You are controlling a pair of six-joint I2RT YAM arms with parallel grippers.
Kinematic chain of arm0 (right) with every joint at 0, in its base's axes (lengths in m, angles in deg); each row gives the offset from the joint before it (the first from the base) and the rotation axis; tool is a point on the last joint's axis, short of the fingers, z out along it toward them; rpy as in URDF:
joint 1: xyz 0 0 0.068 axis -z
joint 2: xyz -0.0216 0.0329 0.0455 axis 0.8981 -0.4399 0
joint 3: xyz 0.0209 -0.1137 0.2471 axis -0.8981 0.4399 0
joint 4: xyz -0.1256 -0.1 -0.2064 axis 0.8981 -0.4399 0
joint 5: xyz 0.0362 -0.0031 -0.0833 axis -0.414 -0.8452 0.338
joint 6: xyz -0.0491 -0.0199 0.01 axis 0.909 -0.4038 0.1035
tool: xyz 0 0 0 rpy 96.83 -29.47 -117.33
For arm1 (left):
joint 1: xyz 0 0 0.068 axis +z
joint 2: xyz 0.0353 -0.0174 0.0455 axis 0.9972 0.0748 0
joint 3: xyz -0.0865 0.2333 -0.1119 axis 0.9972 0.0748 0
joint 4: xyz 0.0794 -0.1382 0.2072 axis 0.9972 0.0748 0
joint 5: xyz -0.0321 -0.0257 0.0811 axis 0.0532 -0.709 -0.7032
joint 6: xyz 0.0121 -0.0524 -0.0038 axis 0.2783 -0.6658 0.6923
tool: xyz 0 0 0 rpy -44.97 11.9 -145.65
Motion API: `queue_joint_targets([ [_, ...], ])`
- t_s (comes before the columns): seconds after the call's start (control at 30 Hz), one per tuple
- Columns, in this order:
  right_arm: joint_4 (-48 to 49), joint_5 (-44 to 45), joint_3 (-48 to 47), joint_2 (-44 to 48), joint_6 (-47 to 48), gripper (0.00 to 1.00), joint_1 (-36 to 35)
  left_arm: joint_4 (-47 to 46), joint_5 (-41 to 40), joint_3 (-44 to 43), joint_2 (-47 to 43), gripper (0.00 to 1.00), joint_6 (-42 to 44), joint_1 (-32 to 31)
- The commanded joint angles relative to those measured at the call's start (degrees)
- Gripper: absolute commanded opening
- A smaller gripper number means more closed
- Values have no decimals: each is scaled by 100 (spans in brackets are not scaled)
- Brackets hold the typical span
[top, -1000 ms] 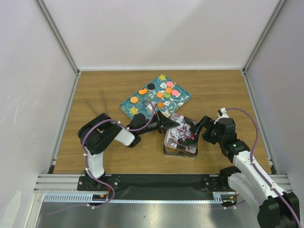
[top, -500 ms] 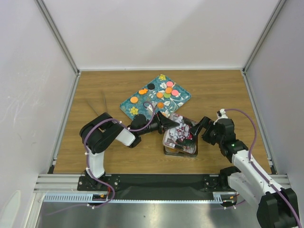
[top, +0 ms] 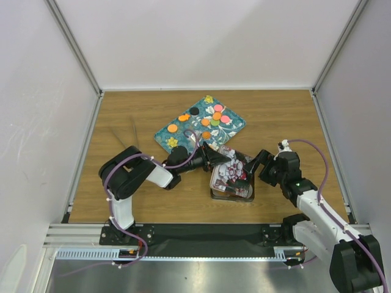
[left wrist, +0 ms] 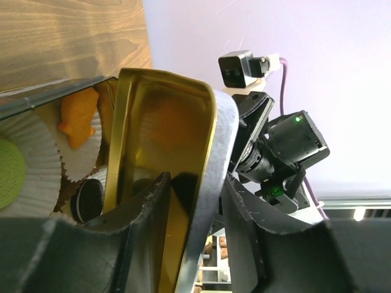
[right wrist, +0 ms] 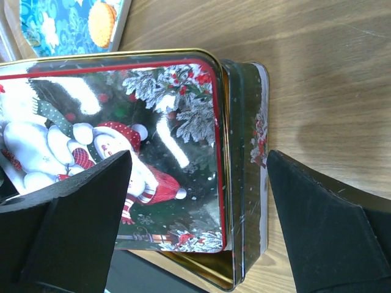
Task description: Pack the cookies
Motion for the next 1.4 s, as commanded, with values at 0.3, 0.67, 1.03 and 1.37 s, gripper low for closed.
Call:
queue_joint_targets([
  [0.3,201,162,-98,-146,173,98,26,392,281,313,-798,45,626,292],
  [0.67,113,171,-116,-49,217,98,26,1033,527,498,-1123,45,1136,583],
  [1.03,43,162,-142,-49,279,97,26,2931,370,199,-1660,45,2357,688],
  [1.37,60,83,-151,-40,305,97,26,4083,19,-178,-1730,44,3122,715],
])
